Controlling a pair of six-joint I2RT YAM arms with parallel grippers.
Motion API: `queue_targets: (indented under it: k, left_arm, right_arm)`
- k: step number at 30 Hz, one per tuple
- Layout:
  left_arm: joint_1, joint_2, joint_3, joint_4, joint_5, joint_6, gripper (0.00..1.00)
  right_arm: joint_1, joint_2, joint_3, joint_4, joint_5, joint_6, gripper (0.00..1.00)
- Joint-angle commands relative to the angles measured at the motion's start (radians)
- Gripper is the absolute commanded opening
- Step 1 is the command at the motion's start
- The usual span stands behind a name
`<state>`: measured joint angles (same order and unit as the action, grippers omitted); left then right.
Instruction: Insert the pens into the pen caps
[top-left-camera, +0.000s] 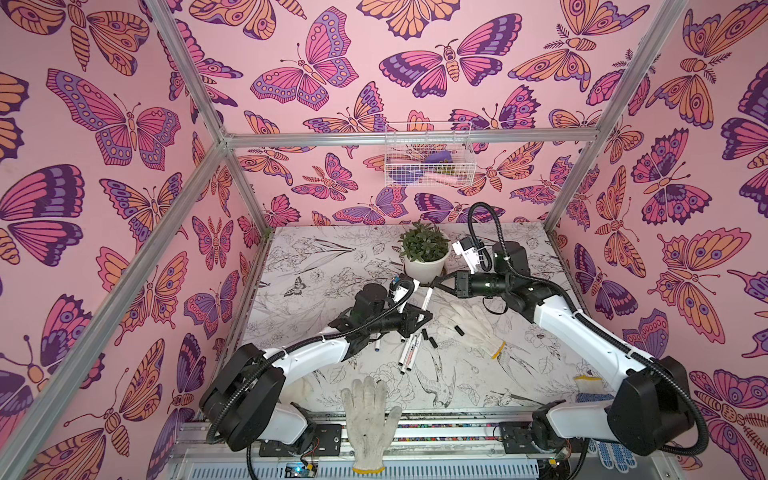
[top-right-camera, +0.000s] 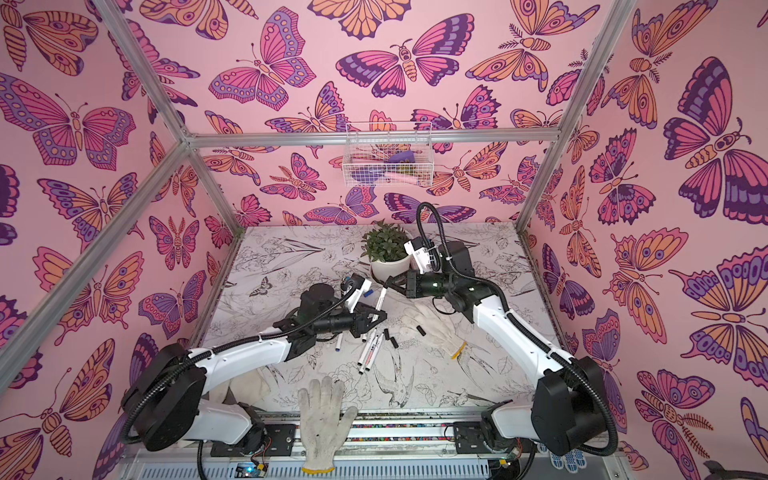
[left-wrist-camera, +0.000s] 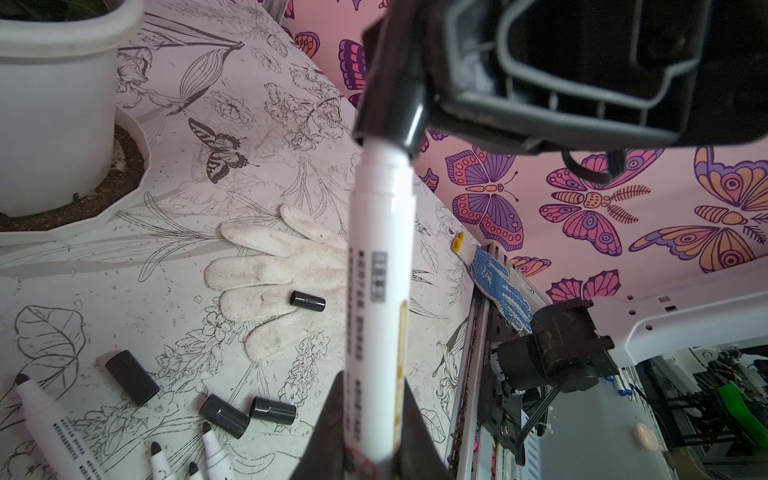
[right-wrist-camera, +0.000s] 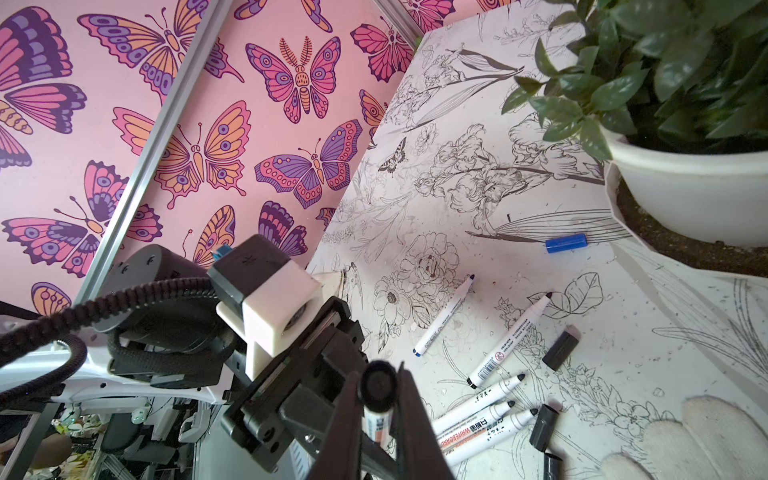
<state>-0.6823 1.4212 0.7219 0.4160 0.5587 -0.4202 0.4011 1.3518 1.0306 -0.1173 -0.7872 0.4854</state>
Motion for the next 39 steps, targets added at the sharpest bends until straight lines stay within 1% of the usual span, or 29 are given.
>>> queue_targets:
  k: [1, 5, 10, 13, 20, 24, 28, 31, 34, 38, 39]
  left_arm:
    - [0.028, -0.023, 0.033, 0.096, -0.107, -0.014, 0.0]
    - [0.02, -0.009, 0.044, 0.096, -0.061, 0.002, 0.0]
    - [0.019, 0.011, 0.06, 0.068, -0.009, 0.018, 0.0]
    - [0.019, 0.013, 0.072, 0.035, 0.006, 0.039, 0.0]
    - [0.02, -0.032, 0.062, 0.03, -0.064, 0.085, 0.0]
    - [0.011, -0.046, 0.065, 0.032, -0.089, 0.113, 0.0]
    - [-0.011, -0.044, 0.071, 0.033, -0.103, 0.13, 0.0]
    - [-0.044, -0.038, 0.07, 0.047, -0.139, 0.153, 0.0]
    - [-0.062, -0.031, 0.07, 0.077, -0.165, 0.14, 0.0]
    - [-0.066, -0.026, 0.056, 0.159, -0.193, 0.083, 0.0]
    - [-0.066, -0.024, 0.059, 0.163, -0.196, 0.077, 0.0]
  right_arm:
    - [0.034, 0.005, -0.011, -0.196, -0.152, -0.035, 0.0]
    - [0.042, 0.019, 0.007, -0.215, -0.177, -0.053, 0.0]
    - [0.072, 0.014, 0.035, -0.345, -0.183, -0.158, 0.0]
    - [0.077, 0.007, 0.037, -0.376, -0.186, -0.177, 0.0]
    - [0.077, 0.032, 0.044, -0.393, -0.231, -0.172, 0.0]
    - [0.079, 0.025, 0.055, -0.388, -0.224, -0.177, 0.0]
    - [0.08, 0.005, 0.069, -0.365, -0.202, -0.168, 0.0]
    - [0.081, -0.003, 0.086, -0.362, -0.207, -0.158, 0.0]
    - [0.086, -0.003, 0.086, -0.361, -0.215, -0.157, 0.0]
    - [0.091, 0.0, 0.066, -0.355, -0.207, -0.154, 0.0]
    - [0.091, -0.002, 0.067, -0.35, -0.191, -0.148, 0.04]
